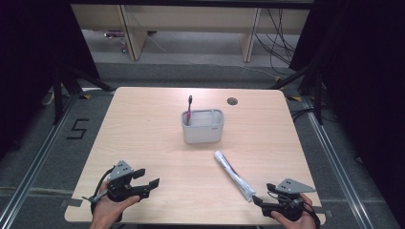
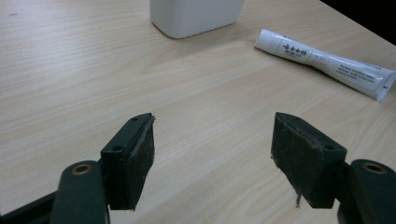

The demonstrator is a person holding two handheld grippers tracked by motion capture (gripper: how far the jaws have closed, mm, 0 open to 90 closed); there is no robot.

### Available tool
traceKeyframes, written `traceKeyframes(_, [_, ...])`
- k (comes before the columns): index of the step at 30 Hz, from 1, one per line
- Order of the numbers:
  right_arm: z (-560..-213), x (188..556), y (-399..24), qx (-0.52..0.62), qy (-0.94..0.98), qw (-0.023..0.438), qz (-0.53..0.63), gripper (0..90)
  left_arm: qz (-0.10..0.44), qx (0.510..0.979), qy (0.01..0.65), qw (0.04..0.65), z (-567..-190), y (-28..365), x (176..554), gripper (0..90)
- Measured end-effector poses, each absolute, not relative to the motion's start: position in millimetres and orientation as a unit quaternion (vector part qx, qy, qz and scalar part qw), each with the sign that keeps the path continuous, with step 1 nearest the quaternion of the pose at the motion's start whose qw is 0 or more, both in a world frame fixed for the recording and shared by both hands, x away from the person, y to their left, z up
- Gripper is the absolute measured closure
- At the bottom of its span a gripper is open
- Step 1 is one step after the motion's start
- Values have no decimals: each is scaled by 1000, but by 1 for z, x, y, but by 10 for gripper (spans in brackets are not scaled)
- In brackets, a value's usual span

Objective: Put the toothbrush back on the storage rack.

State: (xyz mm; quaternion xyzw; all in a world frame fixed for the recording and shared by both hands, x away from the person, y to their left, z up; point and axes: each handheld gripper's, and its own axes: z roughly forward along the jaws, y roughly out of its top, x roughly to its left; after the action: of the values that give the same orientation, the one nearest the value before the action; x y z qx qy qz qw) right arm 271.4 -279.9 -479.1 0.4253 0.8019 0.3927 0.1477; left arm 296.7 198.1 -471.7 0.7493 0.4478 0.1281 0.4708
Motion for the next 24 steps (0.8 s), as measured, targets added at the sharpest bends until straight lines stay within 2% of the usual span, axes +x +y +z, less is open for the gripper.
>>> traceKeyframes(7, [-473,270,-276,425,802,138,397,366,128,761,442,458,-481,201,283,296])
traceKeyframes(8, [-472,272,-276,413,806,150,395,395,128,759,444,458,-483,201,282,296])
traceKeyframes(16, [-467,271,-269,409,811,137,394,610,132,760,444,456,-484,207,272,297])
traceKeyframes(17, [-467,273,-269,398,813,152,397,646,131,763,440,455,-485,209,268,297])
traceKeyframes(22, [-467,274,-266,382,822,154,395,747,127,767,439,451,-486,212,260,286])
traceKeyframes(24, [-468,274,-263,383,822,139,398,780,125,768,438,450,-487,213,257,275])
